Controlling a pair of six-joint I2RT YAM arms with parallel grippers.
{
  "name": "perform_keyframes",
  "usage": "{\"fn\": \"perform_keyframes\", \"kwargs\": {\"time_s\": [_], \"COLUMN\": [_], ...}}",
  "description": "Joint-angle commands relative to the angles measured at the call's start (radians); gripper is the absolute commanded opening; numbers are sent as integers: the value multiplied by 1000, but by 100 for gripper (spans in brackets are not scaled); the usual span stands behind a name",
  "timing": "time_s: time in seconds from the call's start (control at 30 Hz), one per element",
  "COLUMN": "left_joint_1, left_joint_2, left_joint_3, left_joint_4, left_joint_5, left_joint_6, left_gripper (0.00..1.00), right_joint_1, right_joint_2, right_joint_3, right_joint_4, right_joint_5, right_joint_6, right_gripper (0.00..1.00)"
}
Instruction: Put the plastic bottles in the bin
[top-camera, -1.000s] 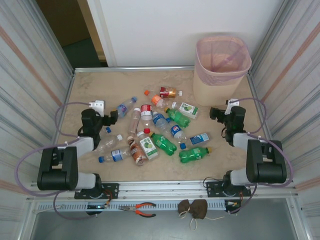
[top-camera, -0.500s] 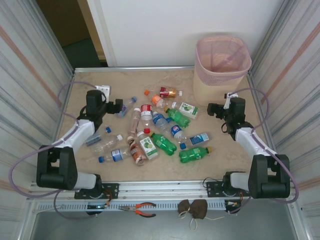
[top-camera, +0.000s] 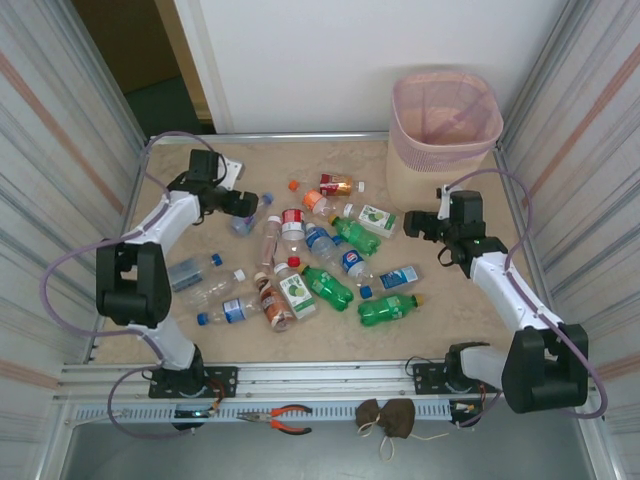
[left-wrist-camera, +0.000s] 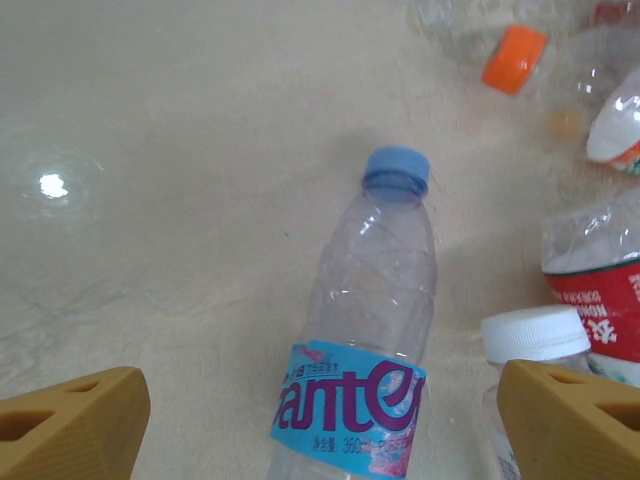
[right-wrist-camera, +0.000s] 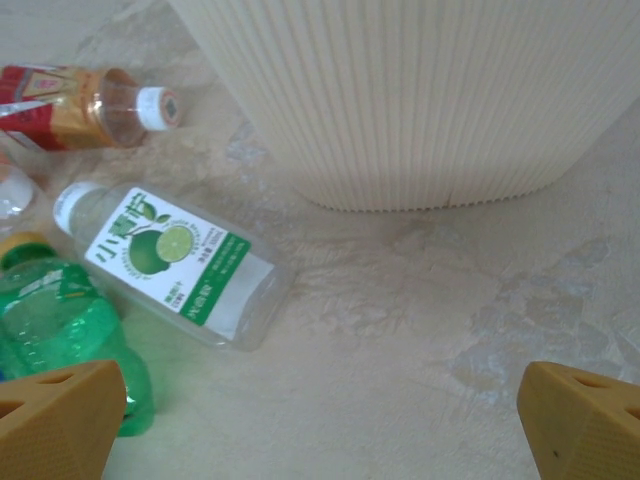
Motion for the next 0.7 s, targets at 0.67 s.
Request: {"fn": "perform_keyframes", "kwargs": {"time_s": [0.67], "left_joint_1": [-56], "left_joint_2": [190], "left_joint_3": [47], "left_joint_4": [-187], "left_joint_5": [-66], "left_joint_6": [29], "left_gripper": [79], "right_joint_1": [71], "right_joint_2": [-75], "right_joint_3": [51], "right_joint_4": [-44], "right_joint_5": [44], "right_joint_6": [18], "right_gripper": [99]}}
